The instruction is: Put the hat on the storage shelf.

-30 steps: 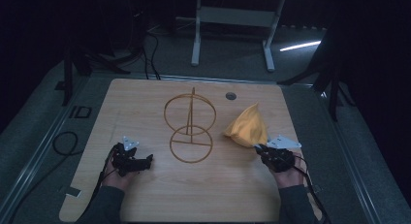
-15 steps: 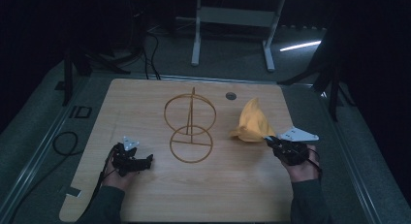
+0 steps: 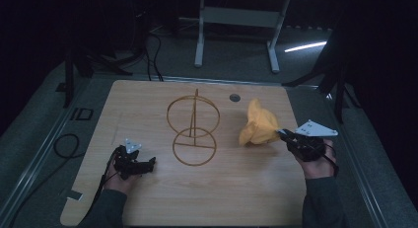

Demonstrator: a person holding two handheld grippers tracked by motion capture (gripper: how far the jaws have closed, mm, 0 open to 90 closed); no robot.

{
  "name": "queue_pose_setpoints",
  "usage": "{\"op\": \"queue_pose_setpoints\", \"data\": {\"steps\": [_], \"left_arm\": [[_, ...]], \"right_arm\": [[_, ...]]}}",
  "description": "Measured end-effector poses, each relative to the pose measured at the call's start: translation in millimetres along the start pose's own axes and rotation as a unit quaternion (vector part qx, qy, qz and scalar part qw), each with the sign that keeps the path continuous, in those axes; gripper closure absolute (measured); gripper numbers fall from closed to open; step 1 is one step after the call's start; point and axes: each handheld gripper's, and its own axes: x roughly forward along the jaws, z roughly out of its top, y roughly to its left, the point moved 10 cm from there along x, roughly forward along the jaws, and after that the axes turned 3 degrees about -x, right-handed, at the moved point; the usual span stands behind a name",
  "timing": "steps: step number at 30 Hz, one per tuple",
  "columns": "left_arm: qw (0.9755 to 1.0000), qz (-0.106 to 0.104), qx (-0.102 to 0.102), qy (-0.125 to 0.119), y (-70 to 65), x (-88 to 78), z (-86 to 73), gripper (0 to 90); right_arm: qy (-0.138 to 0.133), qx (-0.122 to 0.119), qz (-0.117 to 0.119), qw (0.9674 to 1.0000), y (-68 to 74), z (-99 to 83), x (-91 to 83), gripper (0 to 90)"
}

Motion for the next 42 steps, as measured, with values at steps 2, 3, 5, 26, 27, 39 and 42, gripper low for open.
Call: {"op": "queue_pose_setpoints", "data": {"steps": [2, 3, 5, 26, 27, 39, 42], "left_arm": [[1.0, 0.0, -0.001, -0.001, -0.1, 0.1, 0.1, 10.2], [1.0, 0.0, 0.0, 0.0, 0.0, 0.0, 0.0, 10.2], [1.0, 0.0, 0.0, 0.0, -0.1, 0.0, 0.0, 10.2], [1.0, 0.0, 0.0, 0.001, 0.0, -0.1, -0.1, 10.2], [1.0, 0.0, 0.0, 0.001, 0.0, -0.1, -0.1, 10.2], [1.0, 0.0, 0.0, 0.001, 0.0, -0.1, -0.1, 10.2], [1.0, 0.0, 0.0, 0.001, 0.0, -0.1, -0.1, 10.2]], "right_arm": [[-0.003, -0.001, -0.004, 1.0, -3.8, 4.6, -4.1, 79.4], [-0.005, -0.003, -0.007, 1.0, -5.1, 7.2, -6.6, 79.4], [-0.008, -0.009, -0.012, 0.9999, -7.1, 12.7, -11.4, 79.5], [0.03, -0.075, 0.078, 0.9937, 47.0, 36.3, 24.0, 65.3], [0.03, -0.074, 0.083, 0.9933, 47.8, 36.2, 24.7, 63.2], [0.028, -0.061, 0.107, 0.9919, 43.2, 29.6, 23.4, 50.9], [0.039, -0.059, 0.104, 0.9921, 37.7, 24.6, 24.6, 50.1]]}}
